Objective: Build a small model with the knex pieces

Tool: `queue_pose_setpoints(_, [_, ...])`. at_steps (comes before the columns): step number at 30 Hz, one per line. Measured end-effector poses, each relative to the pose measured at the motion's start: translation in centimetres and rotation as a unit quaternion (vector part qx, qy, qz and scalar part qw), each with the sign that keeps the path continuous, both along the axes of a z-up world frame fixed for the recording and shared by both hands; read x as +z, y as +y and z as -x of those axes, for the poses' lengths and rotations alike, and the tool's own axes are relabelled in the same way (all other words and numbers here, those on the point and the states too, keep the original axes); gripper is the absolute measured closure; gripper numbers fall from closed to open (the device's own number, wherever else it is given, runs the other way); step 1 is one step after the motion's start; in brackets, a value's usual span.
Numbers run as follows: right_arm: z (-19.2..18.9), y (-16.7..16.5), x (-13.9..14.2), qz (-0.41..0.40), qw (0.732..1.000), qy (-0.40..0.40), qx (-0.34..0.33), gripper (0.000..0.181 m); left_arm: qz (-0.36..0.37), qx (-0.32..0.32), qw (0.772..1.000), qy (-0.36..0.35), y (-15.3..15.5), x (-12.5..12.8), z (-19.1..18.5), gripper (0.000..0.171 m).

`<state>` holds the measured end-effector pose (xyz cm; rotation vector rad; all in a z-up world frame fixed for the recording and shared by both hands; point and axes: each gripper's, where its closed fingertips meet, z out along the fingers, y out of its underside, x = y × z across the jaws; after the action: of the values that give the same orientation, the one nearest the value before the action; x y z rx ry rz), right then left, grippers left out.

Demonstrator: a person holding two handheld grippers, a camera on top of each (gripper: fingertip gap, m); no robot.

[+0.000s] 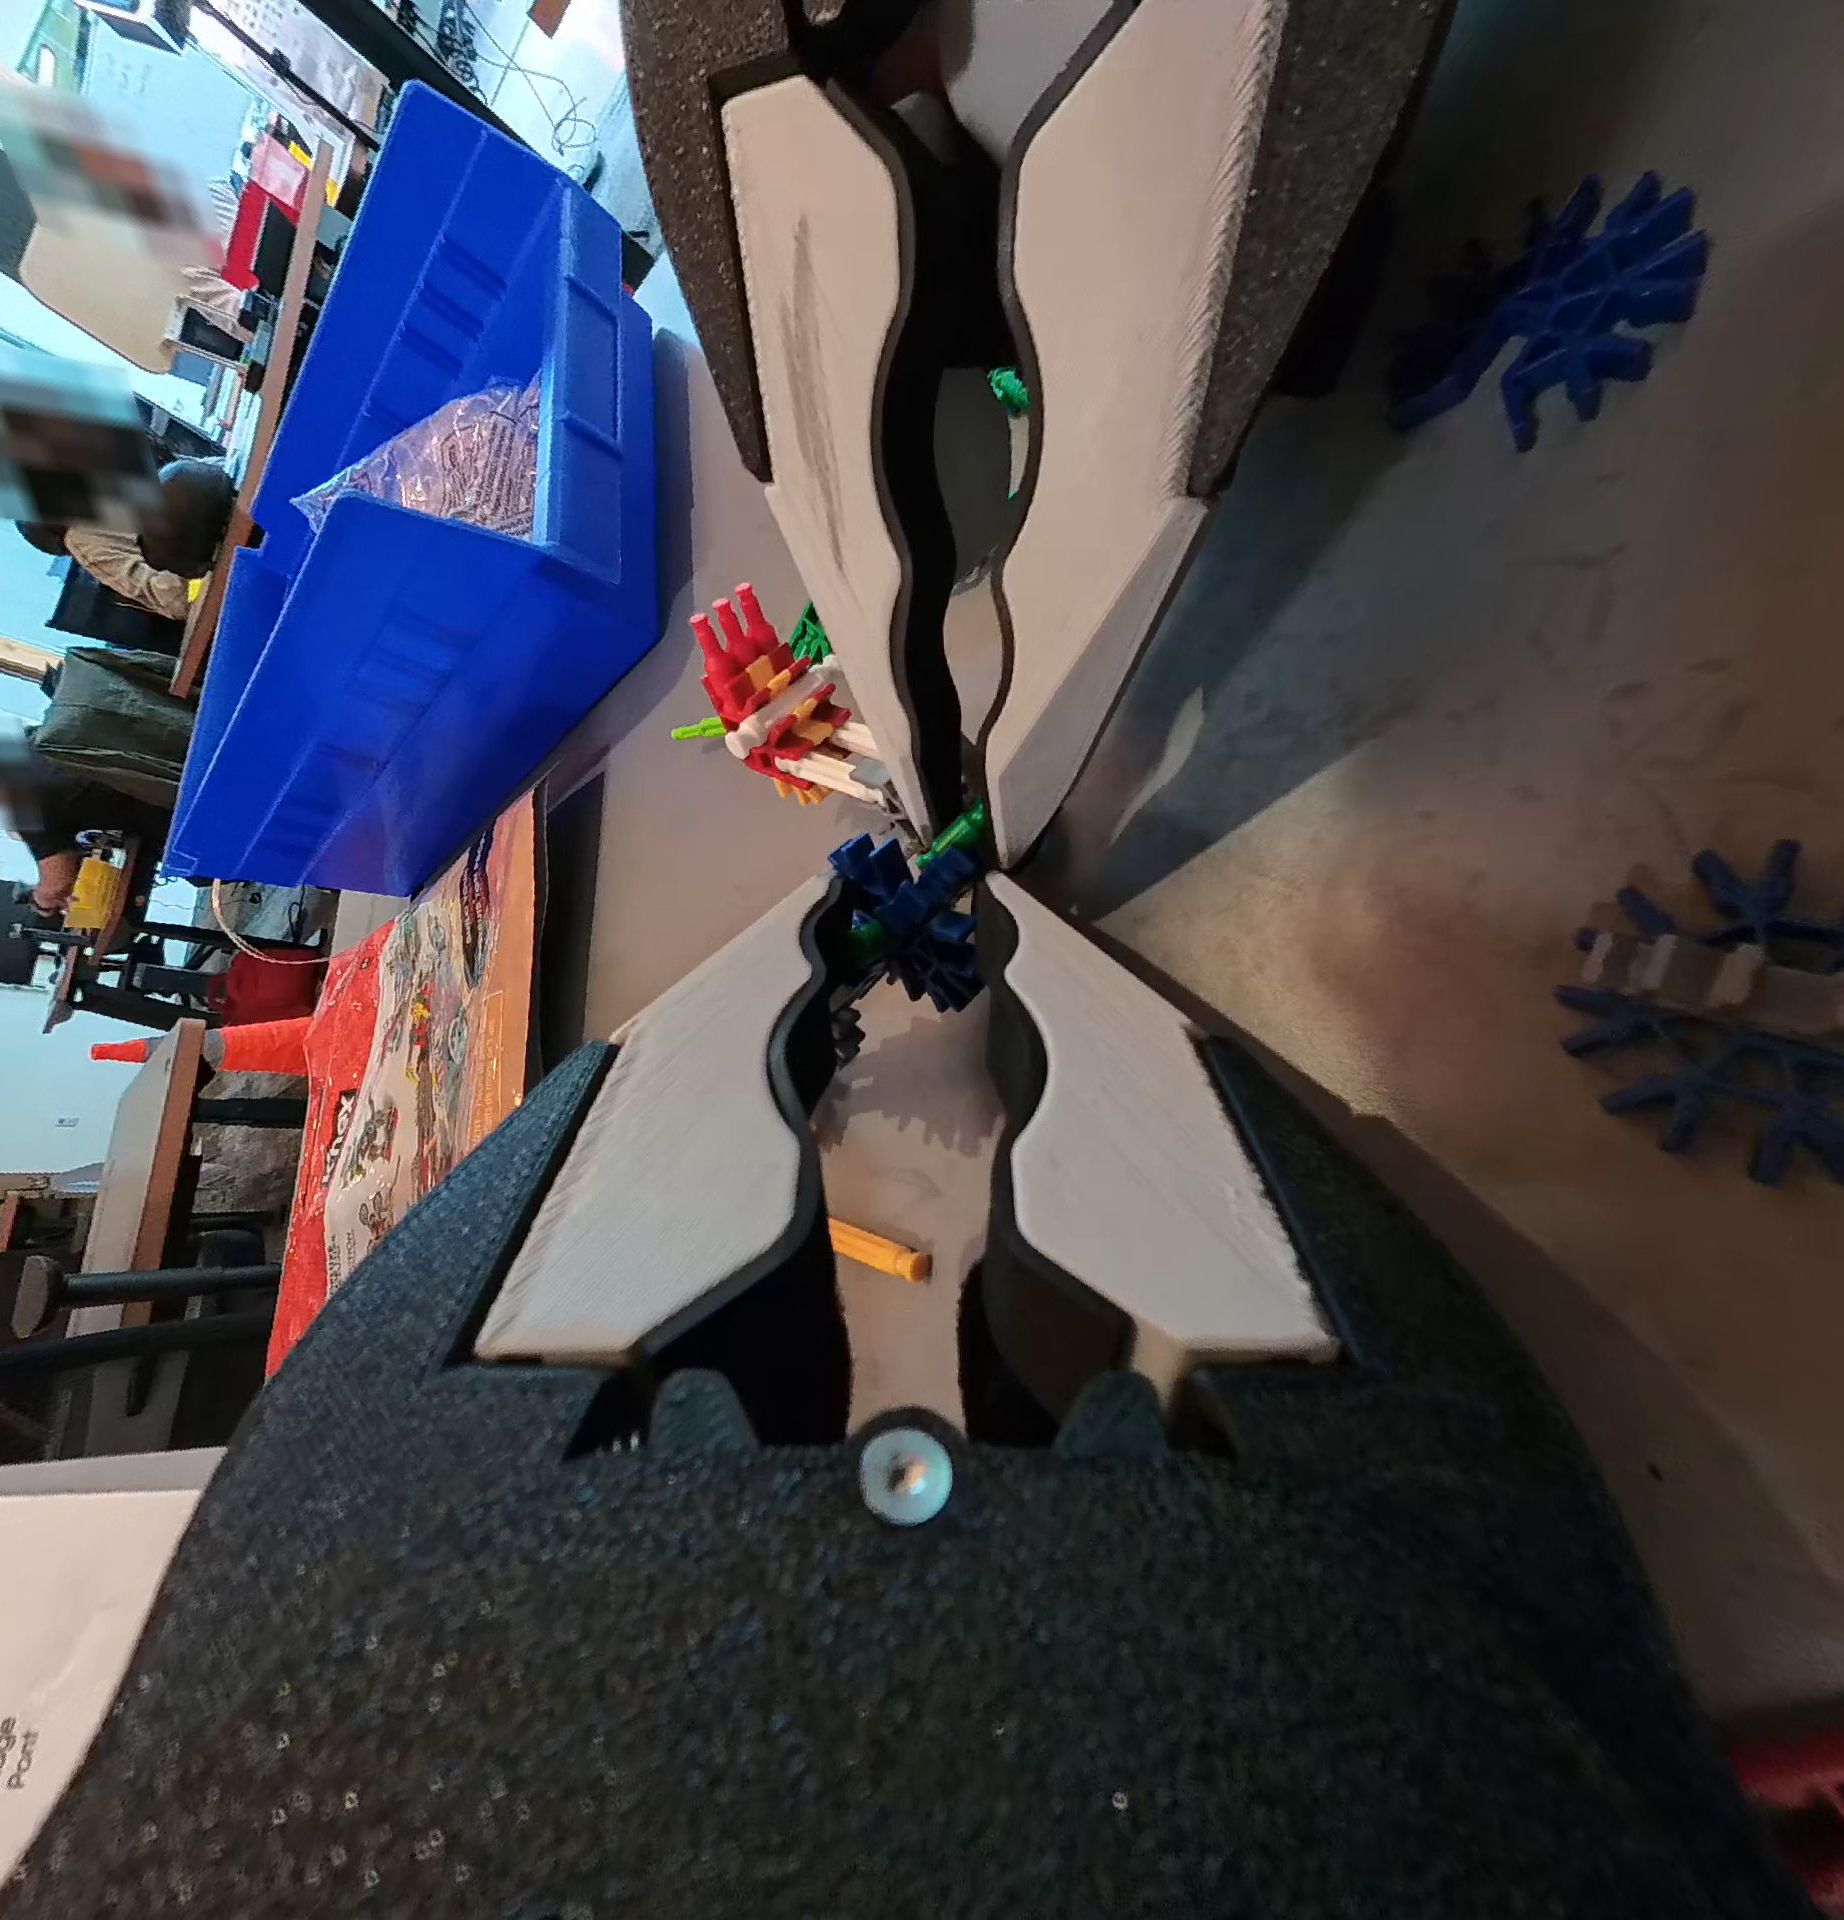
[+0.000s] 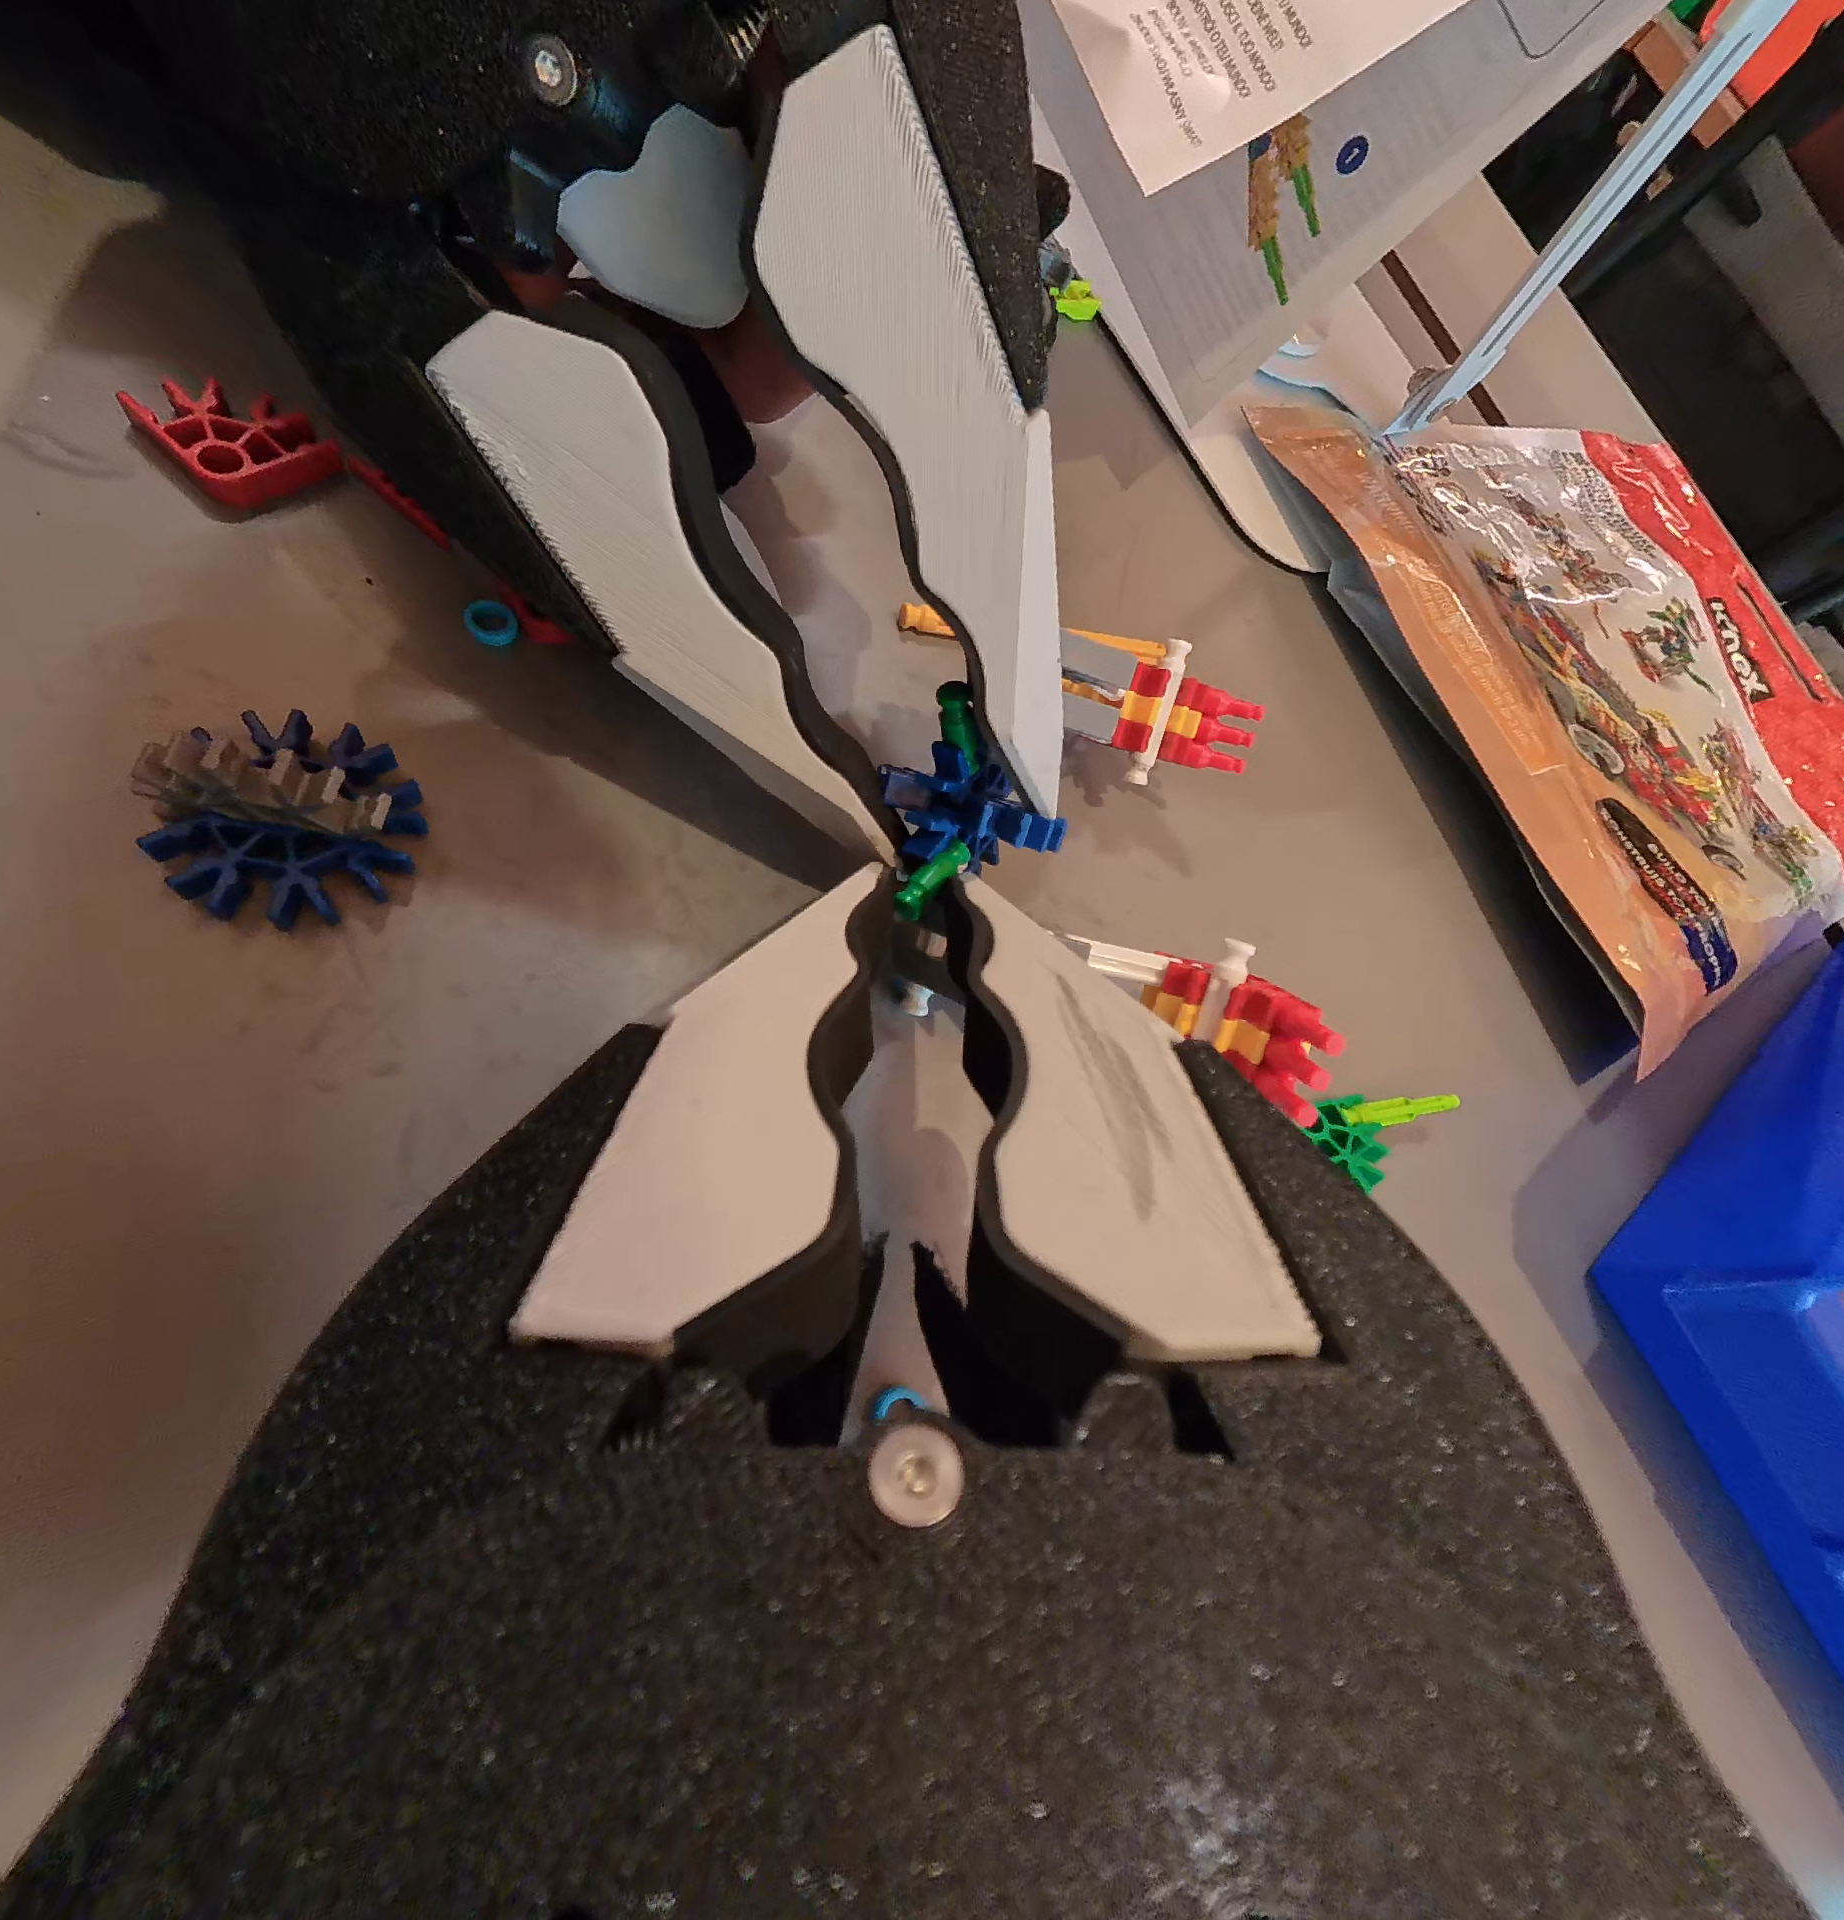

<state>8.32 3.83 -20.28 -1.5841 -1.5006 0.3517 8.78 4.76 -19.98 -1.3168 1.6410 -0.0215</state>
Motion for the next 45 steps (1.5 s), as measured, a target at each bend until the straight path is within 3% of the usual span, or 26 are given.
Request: queue_pose_setpoints(45, [0.24,0.29,-0.16,-0.039,0.998,-0.026,0.042,0.173,0.006,-0.001,1.000,0.009,0.50,-0.31,0.13,0.149])
